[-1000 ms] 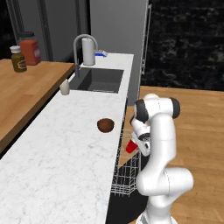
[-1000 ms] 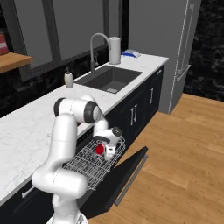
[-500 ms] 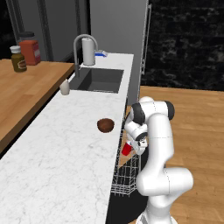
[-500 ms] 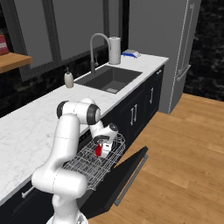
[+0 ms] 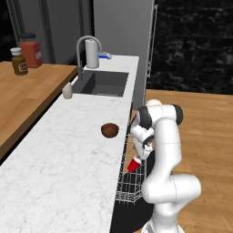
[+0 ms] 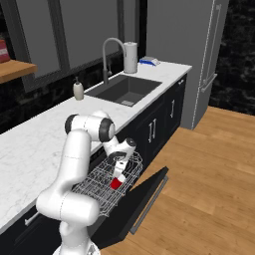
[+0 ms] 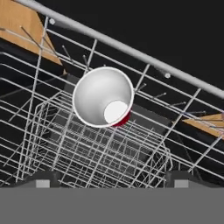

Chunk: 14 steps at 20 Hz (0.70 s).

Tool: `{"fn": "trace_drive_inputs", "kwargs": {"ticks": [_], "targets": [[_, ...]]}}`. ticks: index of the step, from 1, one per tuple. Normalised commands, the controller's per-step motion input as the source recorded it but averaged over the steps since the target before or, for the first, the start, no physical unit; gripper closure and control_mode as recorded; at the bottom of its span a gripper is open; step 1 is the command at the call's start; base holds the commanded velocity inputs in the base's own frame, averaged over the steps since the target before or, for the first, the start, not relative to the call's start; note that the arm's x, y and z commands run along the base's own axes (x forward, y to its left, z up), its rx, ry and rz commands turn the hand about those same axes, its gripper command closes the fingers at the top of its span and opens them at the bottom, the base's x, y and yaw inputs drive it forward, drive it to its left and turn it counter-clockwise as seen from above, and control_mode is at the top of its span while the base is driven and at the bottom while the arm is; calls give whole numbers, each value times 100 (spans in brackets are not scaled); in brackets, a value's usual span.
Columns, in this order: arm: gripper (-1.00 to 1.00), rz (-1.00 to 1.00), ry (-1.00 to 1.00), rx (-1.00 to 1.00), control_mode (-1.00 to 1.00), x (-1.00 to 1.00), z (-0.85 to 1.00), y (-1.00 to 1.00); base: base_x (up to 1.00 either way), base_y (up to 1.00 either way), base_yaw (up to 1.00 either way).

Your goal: Pick up the cup and bowl from the counter, place them in the dishwasher, and close the dishwasher door.

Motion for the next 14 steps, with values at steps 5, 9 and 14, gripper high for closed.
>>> {"fn": "trace_drive_inputs", "kwargs": {"ticks": [5, 9, 14], "targets": [[-100, -4, -4, 17, -100, -75, 99, -11, 0, 0, 0], [-100, 0, -1, 13, -100, -78, 100, -46, 0, 0, 0], [-100, 0, 0, 8, -100, -56, 100, -61, 0, 0, 0]]}}
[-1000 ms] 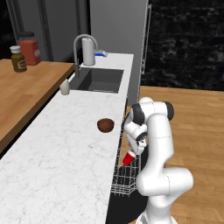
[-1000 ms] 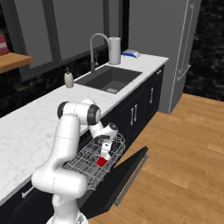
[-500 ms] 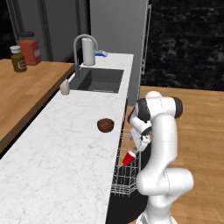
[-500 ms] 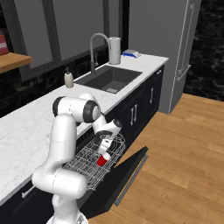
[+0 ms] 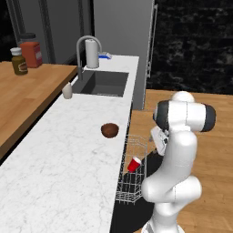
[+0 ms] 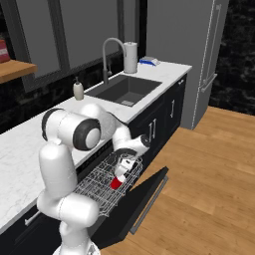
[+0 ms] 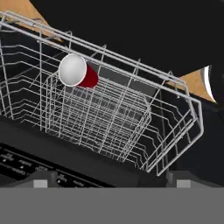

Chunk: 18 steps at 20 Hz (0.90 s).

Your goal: Pick up the cup and bowl from the counter, place them in the dishwasher, and close the dishwasher door.

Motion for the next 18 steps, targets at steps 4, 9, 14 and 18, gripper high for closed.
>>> {"fn": "trace_drive_inputs", "kwargs": {"ticks": [4, 9, 14, 18], "targets": [[-100, 6, -7, 3, -100, -9, 100, -21, 0, 0, 0], [-100, 16, -23, 0, -100, 0, 100, 19, 0, 0, 0], [-100, 21, -24, -14, -100, -2, 86, 75, 0, 0, 0], [-100, 20, -25, -32, -100, -9, 32, 92, 0, 0, 0]]}}
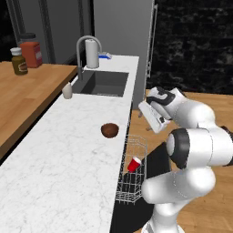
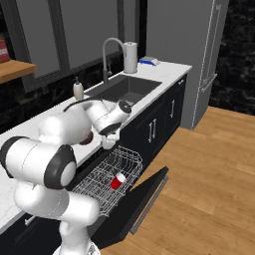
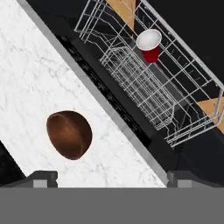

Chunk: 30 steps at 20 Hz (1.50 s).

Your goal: Pick up the cup and bowl from the counter, place them in the dishwasher, and close the dishwasher door.

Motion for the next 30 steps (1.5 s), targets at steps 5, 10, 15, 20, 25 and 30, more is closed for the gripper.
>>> {"fn": "trace_drive_inputs", "kwargs": {"ticks": [5, 10, 15, 20, 25, 30], "targets": [[-100, 15, -4, -32, -100, 0, 0, 71, 0, 0, 0], [-100, 6, 4, -19, -100, 18, -7, 33, 0, 0, 0], [-100, 0, 18, -3, -100, 32, -3, 1, 0, 0, 0], [-100, 0, 17, 0, -100, 37, -13, 4, 0, 0, 0], [-100, 0, 6, 0, -100, 22, -19, 31, 0, 0, 0], [-100, 0, 6, -2, -100, 14, -36, 32, 0, 0, 0]]}}
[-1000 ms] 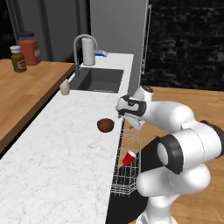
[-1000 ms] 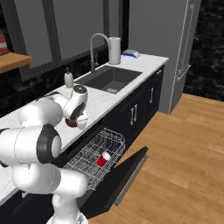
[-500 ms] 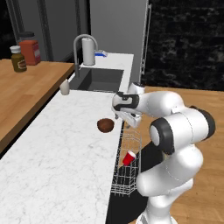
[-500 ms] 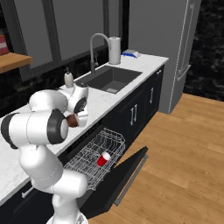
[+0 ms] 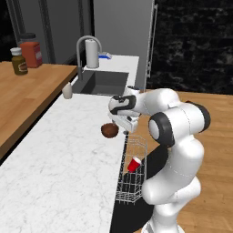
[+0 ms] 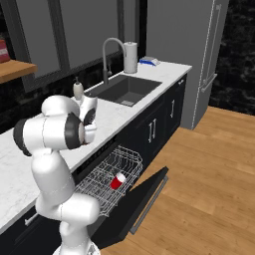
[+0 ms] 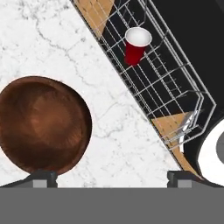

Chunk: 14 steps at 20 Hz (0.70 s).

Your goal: Pick up the cup and bowl from the counter, place them in the dishwasher, and close the dishwasher door.

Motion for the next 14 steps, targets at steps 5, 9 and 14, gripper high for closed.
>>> {"fn": "trace_drive_inputs", "kwargs": {"ticks": [5, 9, 14], "targets": [[-100, 0, 2, -5, -100, 8, -43, 14, 0, 0, 0], [-100, 0, 1, -3, -100, 19, -35, 9, 0, 0, 0], [-100, 0, 4, -2, -100, 23, -32, 1, 0, 0, 0]]}}
